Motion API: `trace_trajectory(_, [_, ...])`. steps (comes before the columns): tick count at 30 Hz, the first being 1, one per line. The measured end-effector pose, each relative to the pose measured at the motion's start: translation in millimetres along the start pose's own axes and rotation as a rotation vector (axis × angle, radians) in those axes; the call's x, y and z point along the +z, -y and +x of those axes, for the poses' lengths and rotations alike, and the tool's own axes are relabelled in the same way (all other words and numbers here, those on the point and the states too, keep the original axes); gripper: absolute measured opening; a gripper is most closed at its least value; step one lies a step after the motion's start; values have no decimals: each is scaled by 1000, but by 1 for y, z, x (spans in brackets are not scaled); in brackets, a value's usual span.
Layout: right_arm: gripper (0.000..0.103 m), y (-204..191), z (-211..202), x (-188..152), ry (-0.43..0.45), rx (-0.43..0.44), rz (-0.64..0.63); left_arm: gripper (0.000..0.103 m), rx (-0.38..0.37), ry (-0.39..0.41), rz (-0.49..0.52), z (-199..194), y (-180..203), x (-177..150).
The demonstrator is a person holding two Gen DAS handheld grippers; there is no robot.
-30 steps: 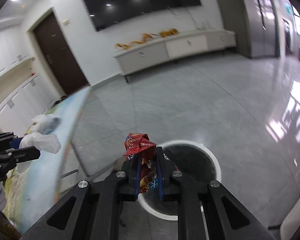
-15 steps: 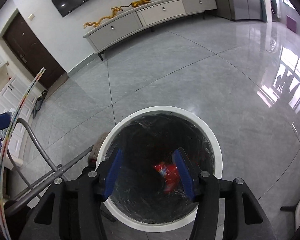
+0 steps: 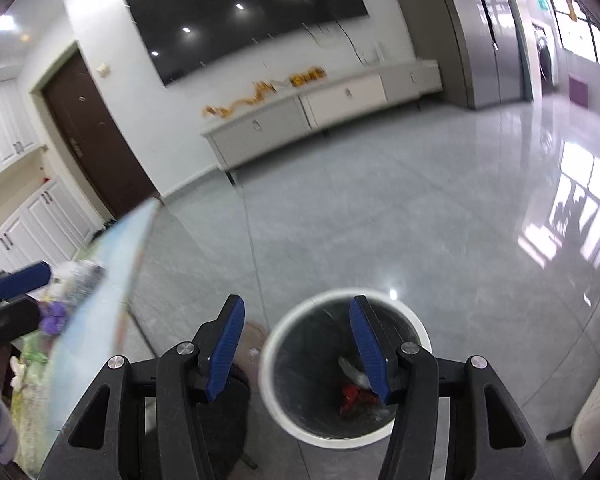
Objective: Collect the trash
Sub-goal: 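Carry both bags over the white bin and open both tools to drop them, then grasp the green printed bag with the left tool while the right tool grasps a white tissue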
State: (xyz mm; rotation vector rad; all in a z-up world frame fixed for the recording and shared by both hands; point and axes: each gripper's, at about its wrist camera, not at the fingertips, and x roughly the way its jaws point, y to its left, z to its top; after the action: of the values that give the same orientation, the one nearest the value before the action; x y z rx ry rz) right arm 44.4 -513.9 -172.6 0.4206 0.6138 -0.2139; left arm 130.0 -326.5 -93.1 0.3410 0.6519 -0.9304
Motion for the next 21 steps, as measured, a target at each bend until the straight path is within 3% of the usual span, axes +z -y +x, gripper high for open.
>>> trace_trajectory(6, [53, -74, -56, 26, 90, 63, -115, 64, 62, 108, -53, -72, -36, -24])
trace_trajectory(13, [53, -167, -103, 54, 140, 183, -232, 64, 172, 185, -217, -137, -121, -74])
trace_trajectory(17, [52, -217, -106, 63, 139, 237, -302, 63, 249, 181, -319, -154, -172, -112])
trace_trajectory(21, [52, -256, -81, 62, 99, 290, -346, 63, 324, 129, -420, -159, -225, -149])
